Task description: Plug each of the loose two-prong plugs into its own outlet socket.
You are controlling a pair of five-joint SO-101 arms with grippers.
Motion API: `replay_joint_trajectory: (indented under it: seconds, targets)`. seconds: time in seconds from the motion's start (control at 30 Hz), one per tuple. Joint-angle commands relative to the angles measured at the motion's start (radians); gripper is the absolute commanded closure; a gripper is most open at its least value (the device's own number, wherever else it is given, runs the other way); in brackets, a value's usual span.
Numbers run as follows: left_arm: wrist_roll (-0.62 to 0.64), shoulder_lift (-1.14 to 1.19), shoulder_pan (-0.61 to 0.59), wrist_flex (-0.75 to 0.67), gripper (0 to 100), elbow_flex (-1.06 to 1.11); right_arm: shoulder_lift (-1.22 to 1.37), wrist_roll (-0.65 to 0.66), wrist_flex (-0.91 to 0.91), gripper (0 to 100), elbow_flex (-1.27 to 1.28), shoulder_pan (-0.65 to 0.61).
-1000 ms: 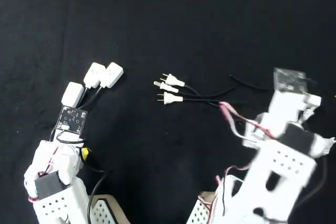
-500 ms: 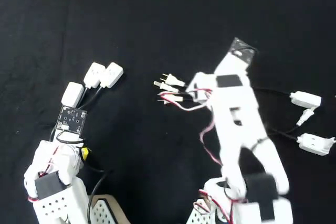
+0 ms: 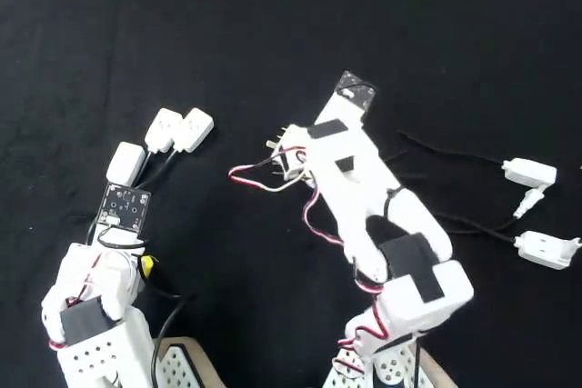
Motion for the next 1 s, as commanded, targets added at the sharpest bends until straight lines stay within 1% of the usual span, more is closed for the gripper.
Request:
replay_joint_trajectory:
  seconds: [0.0,0.23,0.4,0.43,0.73,0.87,0.97]
  targets:
    - [0.005,-0.006,-0.005,-0.008,73,-0.005,0.013,-0.041,-0.014,80.1,-0.064,-0.017]
    - [0.005,-0.006,-0.005,-0.008,73,-0.005,0.065,-0.08,-0.02,80.5,-0.068,-0.02]
    - [0.005,-0.006,-0.005,-0.008,73,-0.005,0.137,-0.074,-0.015,92.6,-0.127,-0.02]
    - [0.005,-0.006,-0.005,-0.008,73,-0.005,0.153,-0.072,-0.014,93.9,-0.139,-0.02]
    - [0.005,-0.006,-0.005,-0.008,73,-0.005,0.202,-0.071,-0.012,94.3,-0.173,-0.021]
    - [0.005,-0.006,-0.005,-0.008,73,-0.005,0.202,-0.069,0.075,94.6,-0.217,-0.021]
    - [0.005,-0.006,-0.005,-0.008,73,-0.005,0.202,-0.046,0.14,97.2,-0.259,-0.021]
